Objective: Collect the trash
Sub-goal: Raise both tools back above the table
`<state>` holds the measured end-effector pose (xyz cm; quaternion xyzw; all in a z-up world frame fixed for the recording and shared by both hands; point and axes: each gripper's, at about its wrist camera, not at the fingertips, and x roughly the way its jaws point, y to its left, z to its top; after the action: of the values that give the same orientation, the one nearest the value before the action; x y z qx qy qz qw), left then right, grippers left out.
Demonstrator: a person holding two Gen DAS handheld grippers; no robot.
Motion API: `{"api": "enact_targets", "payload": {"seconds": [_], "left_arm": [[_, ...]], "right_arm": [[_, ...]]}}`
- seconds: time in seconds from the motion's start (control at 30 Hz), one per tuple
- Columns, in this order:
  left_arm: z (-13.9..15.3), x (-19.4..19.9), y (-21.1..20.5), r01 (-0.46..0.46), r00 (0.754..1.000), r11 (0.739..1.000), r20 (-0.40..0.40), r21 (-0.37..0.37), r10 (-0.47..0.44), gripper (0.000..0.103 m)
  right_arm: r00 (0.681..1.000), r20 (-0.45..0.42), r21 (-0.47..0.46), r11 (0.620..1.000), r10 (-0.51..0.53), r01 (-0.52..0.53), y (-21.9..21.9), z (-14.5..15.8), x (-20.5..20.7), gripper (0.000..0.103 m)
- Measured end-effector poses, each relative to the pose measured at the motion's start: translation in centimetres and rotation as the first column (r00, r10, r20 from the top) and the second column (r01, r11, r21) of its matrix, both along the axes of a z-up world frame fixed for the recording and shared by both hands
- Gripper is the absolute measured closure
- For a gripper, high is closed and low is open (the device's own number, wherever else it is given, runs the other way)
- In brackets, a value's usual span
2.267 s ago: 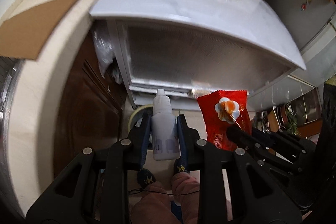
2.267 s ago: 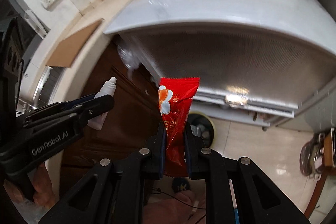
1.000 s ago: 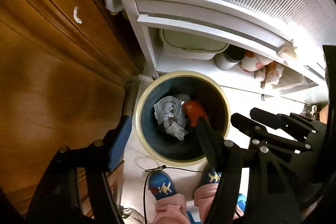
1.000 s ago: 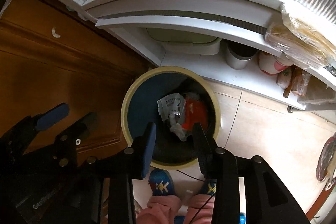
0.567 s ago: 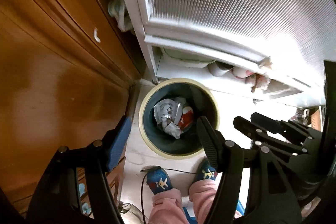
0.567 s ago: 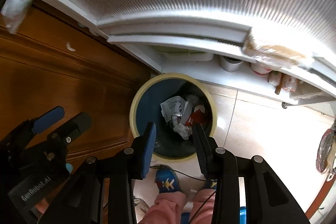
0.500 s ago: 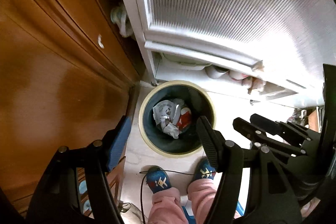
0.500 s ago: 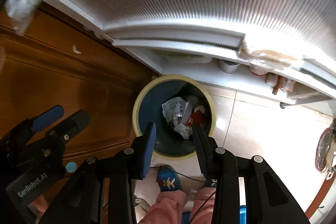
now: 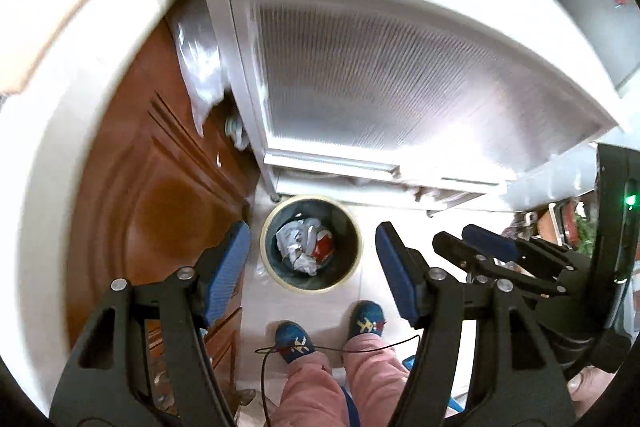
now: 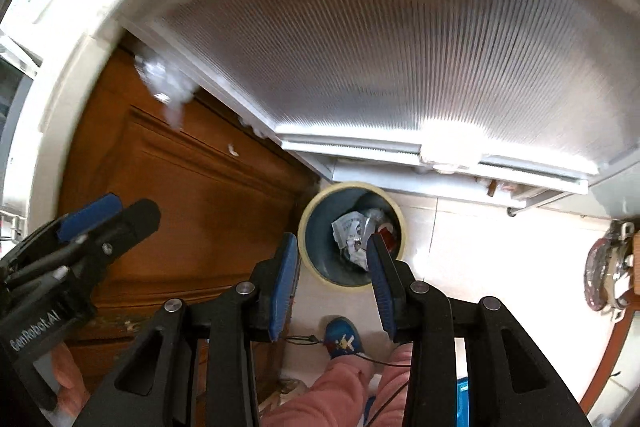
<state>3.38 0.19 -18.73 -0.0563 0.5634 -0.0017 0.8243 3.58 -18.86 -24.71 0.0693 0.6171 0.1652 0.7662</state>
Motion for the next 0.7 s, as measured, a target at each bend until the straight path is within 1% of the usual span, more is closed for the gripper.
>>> {"api": "enact_targets", "payload": {"seconds": [0.13,0.2,0.33,0.4,0.57,0.7], "left_arm": [[5.6,-0.9,0.0,0.04,0.997,0.999,0.064,-0.015,-0.039,0.041],[8.0,-1.3,0.1,0.059,0.994,0.998,0.095,-0.022,-0.057,0.041],[13.0,-1.8,0.3,0.1,0.981,0.995,0.169,-0.023,-0.095,0.04],[15.5,-1.9,0.4,0.121,0.97,0.993,0.213,-0.017,-0.114,0.039],[20.1,-1.1,0.0,0.161,0.945,0.987,0.289,-0.011,-0.151,0.038],[21.9,1.0,-1.0,0.183,0.931,0.983,0.325,-0.015,-0.169,0.038]], "right_arm": [[0.999,0.044,0.009,1.0,-0.024,0.024,-0.7,6.0,-1.3,0.066],[0.997,0.062,0.01,0.999,-0.04,0.04,-0.8,8.0,-2.0,0.066],[0.991,0.107,0.021,0.997,-0.074,0.073,-1.3,12.7,-3.1,0.066],[0.986,0.14,0.022,0.996,-0.091,0.089,-1.7,15.3,-3.6,0.066],[0.966,0.22,0.027,0.991,-0.136,0.134,-2.7,20.2,-3.4,0.066],[0.948,0.274,0.037,0.986,-0.164,0.16,-4.1,23.0,-2.3,0.066]]}}
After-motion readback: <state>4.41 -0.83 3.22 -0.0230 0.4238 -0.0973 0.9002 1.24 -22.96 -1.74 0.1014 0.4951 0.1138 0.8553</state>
